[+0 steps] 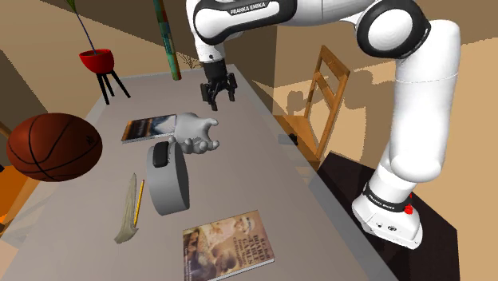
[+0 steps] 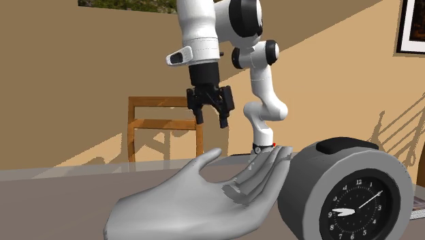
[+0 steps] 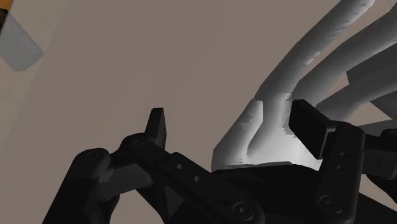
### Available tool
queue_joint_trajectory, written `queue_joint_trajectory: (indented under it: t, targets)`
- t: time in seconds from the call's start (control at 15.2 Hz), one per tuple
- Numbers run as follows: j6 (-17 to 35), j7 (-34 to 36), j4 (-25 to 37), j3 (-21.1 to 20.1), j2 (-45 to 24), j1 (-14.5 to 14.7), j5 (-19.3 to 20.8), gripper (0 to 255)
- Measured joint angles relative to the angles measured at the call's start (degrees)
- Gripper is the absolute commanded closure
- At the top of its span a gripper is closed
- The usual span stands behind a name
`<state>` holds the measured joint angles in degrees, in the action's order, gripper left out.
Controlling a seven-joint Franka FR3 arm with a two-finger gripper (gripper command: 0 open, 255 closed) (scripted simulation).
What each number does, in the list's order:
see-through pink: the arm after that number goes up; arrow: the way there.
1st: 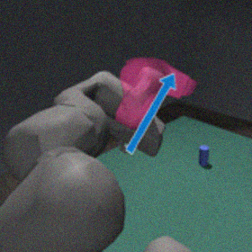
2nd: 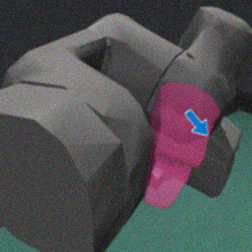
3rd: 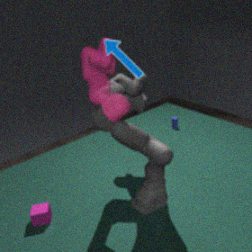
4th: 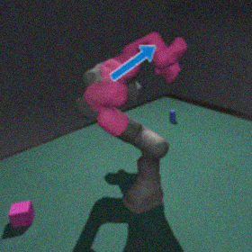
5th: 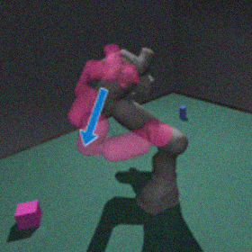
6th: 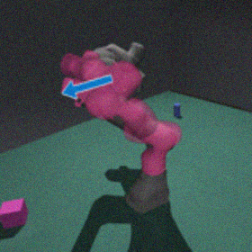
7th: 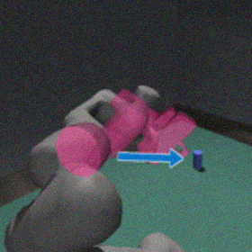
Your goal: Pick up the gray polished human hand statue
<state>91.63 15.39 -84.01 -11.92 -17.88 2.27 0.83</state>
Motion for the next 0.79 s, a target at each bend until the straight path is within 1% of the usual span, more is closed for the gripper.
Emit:
queue_joint_trajectory:
  t: [0.13, 0.26, 0.33, 0.46, 0.79]
  targets:
    - [-2.2, 1.4, 6.5, 0.1, -5.8, 0.8, 0.4, 0]
    - [-6.1, 2.6, 16.7, 0.4, -13.6, 1.9, 1.0, 0]
    - [-7.3, 3.1, 20.2, 0.5, -16.6, 2.3, 1.1, 0]
    - [-7.8, 3.6, 22.7, 0.6, -19.2, 2.8, 1.2, 0]
    - [-4.5, 3.7, 20.0, 0.7, -19.9, 2.7, 1.2, 0]
